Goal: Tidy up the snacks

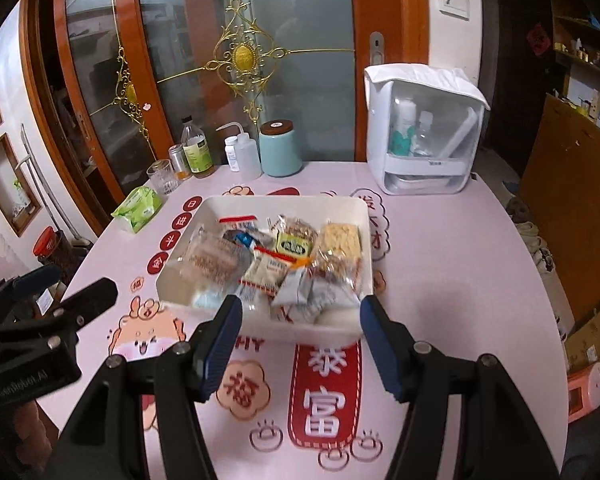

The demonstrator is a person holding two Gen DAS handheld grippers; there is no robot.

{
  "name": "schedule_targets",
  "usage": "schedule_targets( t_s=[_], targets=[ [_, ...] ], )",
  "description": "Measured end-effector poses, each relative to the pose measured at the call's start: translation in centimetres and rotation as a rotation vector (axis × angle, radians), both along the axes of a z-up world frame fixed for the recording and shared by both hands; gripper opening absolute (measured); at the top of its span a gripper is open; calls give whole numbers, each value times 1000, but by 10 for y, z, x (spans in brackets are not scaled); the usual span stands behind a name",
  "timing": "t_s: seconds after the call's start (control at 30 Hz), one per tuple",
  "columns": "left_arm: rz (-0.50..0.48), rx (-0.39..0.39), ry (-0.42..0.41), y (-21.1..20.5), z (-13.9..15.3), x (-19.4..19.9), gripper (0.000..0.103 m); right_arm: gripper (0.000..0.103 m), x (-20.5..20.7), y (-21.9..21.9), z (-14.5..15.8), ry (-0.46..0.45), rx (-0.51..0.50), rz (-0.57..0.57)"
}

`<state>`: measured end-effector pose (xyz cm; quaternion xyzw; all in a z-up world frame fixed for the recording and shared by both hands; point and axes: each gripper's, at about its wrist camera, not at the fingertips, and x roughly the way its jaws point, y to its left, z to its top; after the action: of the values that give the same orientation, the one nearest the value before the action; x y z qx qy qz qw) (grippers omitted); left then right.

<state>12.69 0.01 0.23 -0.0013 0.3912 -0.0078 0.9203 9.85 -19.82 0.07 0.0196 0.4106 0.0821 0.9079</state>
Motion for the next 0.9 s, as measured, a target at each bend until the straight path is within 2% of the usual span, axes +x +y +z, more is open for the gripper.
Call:
schedule_targets(
  t_s=[0.13, 0.4, 0.53, 0.9],
  targets=[
    [5, 2, 6, 0, 3, -26, 92, 62, -22, -8, -3, 26, 37, -13],
    [-10, 44, 40, -7, -7, -77, 92, 62, -60, -16, -19, 89, 43, -33],
    [-18, 23, 82, -8, -14, -95, 92, 62, -74, -17, -24, 102, 41, -35],
    [-22, 36, 101, -20, -19, -116, 92, 62, -90, -15, -14, 81, 30, -57]
  ],
)
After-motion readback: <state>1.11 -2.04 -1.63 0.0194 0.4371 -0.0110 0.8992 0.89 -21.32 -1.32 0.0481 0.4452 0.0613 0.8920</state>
